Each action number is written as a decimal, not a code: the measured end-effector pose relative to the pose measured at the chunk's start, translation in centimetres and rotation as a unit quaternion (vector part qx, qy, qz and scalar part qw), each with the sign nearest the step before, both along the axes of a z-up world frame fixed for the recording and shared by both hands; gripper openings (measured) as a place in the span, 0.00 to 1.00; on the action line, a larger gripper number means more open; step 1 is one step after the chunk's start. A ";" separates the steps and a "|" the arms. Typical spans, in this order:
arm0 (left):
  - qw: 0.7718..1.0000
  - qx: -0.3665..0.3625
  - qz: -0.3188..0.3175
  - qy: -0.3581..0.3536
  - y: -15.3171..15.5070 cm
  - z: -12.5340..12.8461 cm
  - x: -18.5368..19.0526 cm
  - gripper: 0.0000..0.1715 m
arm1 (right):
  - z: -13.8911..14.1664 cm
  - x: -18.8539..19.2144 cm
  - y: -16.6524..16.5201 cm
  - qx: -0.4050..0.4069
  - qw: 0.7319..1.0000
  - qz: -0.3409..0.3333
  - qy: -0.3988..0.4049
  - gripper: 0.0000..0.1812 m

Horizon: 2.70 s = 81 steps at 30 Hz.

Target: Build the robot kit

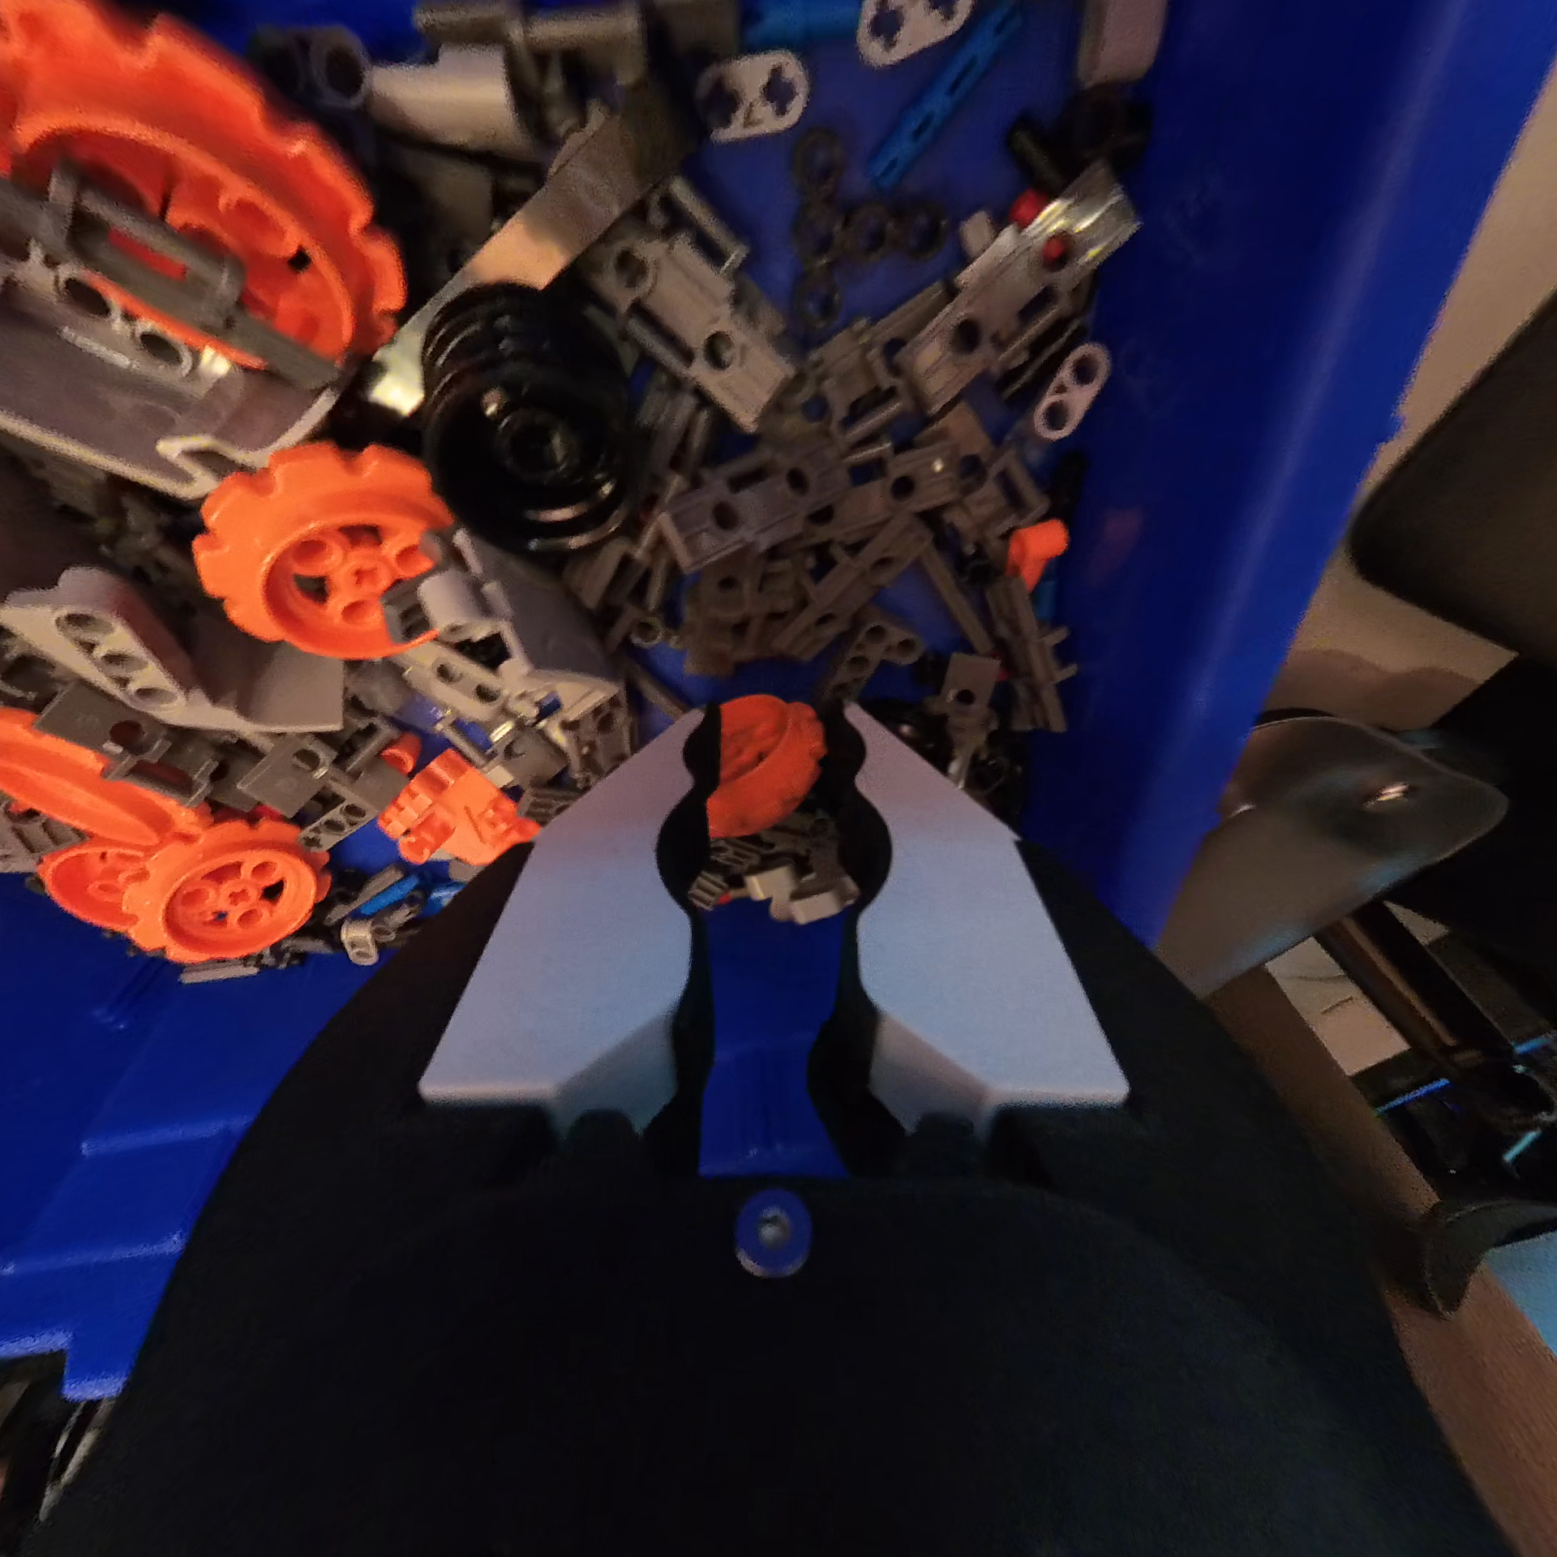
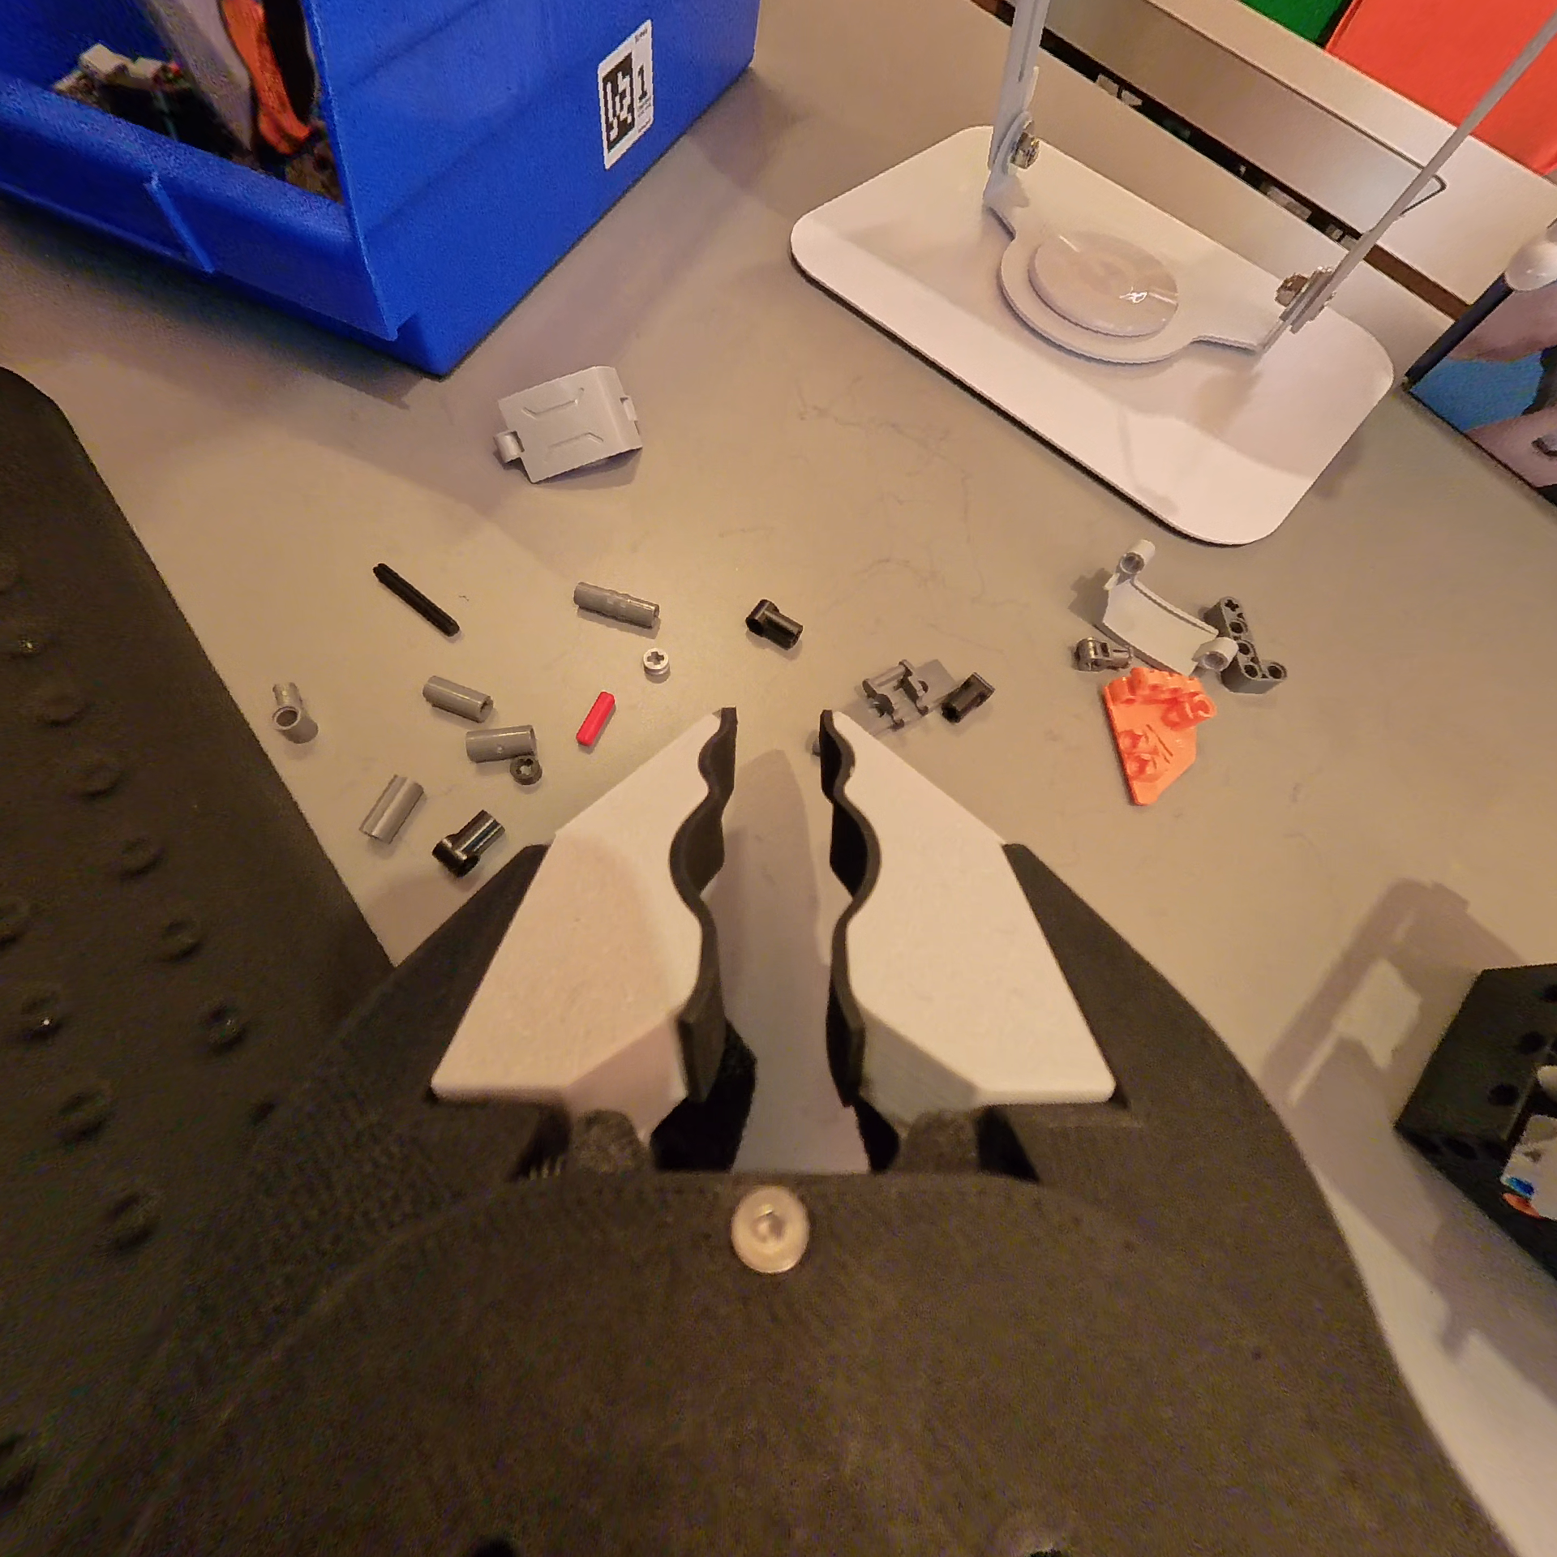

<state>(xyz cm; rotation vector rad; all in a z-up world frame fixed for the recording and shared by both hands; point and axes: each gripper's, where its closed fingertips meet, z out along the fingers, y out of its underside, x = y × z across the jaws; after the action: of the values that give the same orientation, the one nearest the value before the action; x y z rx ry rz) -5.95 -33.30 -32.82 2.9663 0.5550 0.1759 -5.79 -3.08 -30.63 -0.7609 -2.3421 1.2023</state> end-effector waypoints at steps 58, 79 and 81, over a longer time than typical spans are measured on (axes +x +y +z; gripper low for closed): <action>0.975 0.213 -0.023 -0.060 4.3 5.2 -0.2 0.25 | -0.3 0.0 0.0 0.008 1.000 -0.001 -0.004 0.09; 0.990 0.130 0.023 -0.046 2.1 0.4 -0.3 0.16 | -0.3 0.0 0.0 0.008 1.000 0.000 -0.005 0.10; 0.993 0.100 0.024 -0.063 0.6 0.5 -0.2 0.16 | -0.3 0.0 0.0 0.008 1.000 0.000 -0.004 0.09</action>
<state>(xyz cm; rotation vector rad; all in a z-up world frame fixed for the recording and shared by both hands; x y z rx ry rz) -6.12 -32.69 -32.36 3.1051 0.6256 0.4446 -5.82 -3.08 -30.95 -0.7616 -2.3562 1.1802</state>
